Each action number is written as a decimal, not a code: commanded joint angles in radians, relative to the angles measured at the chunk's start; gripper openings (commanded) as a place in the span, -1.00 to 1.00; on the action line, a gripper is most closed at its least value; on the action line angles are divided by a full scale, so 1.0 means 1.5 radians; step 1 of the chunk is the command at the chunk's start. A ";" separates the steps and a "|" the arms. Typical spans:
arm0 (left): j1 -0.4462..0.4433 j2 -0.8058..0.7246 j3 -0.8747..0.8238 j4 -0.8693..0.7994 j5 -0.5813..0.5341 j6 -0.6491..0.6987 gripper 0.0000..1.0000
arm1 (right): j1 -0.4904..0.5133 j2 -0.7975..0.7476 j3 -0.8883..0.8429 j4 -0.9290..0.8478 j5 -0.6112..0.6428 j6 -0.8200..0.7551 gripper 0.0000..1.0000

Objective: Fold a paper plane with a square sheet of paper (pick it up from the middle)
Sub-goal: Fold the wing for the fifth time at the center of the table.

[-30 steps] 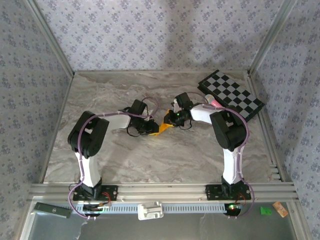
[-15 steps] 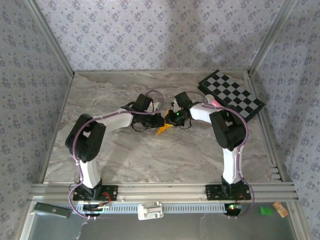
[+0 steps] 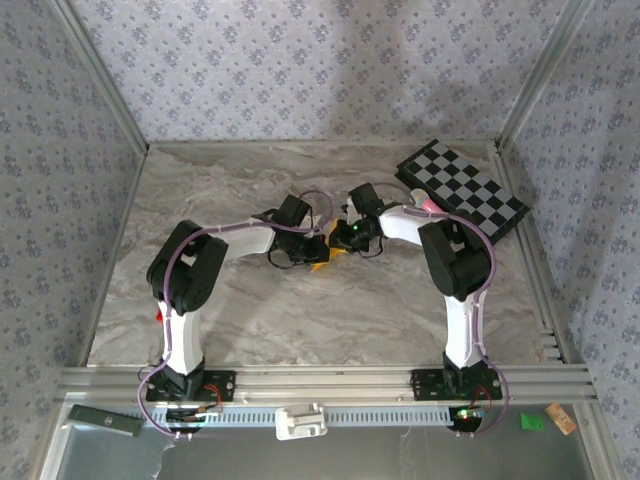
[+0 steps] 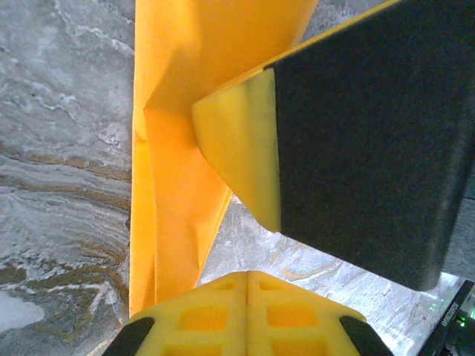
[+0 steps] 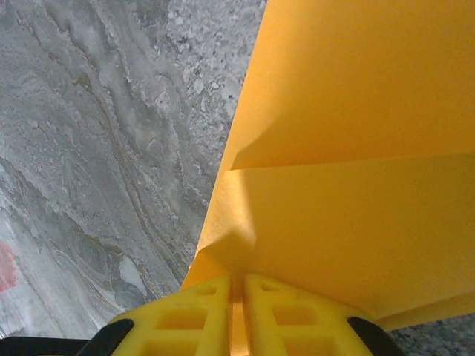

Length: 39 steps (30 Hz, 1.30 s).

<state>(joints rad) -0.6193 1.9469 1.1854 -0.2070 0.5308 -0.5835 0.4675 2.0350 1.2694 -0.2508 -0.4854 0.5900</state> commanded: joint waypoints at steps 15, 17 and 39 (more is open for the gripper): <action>0.006 0.016 -0.029 0.001 0.014 -0.015 -0.87 | 0.000 0.048 0.009 -0.085 0.050 -0.011 -0.71; 0.006 0.017 -0.034 -0.001 0.013 -0.014 -0.88 | 0.000 0.050 0.010 -0.089 0.052 -0.011 -0.71; 0.005 -0.064 -0.186 -0.038 -0.003 -0.009 -0.89 | 0.000 0.076 0.038 -0.153 0.085 -0.015 -0.73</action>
<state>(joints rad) -0.6132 1.8713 0.9756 -0.0669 0.5362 -0.5964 0.4835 2.0720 1.3392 -0.3634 -0.4980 0.5892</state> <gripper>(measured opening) 0.060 0.136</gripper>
